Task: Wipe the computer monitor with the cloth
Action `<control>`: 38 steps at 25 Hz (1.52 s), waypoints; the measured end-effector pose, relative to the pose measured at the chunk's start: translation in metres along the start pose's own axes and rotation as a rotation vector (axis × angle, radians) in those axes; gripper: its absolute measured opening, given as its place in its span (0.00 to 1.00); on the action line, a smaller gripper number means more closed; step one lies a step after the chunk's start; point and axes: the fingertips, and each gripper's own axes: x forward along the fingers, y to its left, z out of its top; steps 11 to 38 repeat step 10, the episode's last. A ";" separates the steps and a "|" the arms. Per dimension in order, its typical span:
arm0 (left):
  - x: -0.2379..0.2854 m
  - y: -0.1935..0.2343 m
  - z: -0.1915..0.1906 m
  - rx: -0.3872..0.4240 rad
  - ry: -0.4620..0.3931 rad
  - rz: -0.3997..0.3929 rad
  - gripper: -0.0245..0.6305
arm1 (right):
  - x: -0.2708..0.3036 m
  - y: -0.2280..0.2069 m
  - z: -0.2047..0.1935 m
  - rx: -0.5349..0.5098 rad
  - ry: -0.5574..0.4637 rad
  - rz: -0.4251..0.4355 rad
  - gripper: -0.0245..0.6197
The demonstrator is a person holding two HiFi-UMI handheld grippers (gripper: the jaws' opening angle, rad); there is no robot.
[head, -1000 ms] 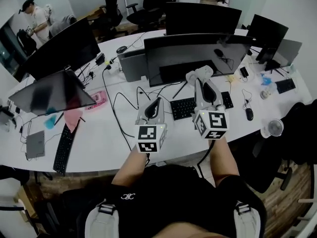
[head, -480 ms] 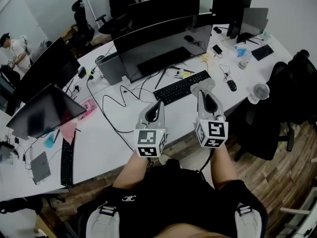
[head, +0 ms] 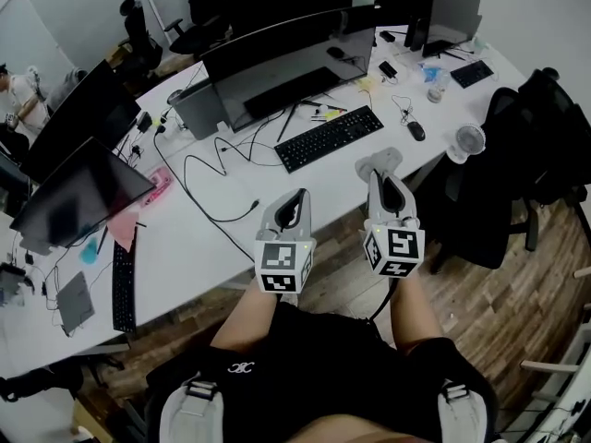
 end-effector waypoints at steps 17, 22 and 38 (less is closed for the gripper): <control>-0.006 0.009 0.022 0.026 -0.044 -0.029 0.11 | -0.008 0.017 0.010 0.018 -0.029 -0.006 0.09; -0.006 0.009 0.022 0.026 -0.044 -0.029 0.11 | -0.008 0.017 0.010 0.018 -0.029 -0.006 0.09; -0.006 0.009 0.022 0.026 -0.044 -0.029 0.11 | -0.008 0.017 0.010 0.018 -0.029 -0.006 0.09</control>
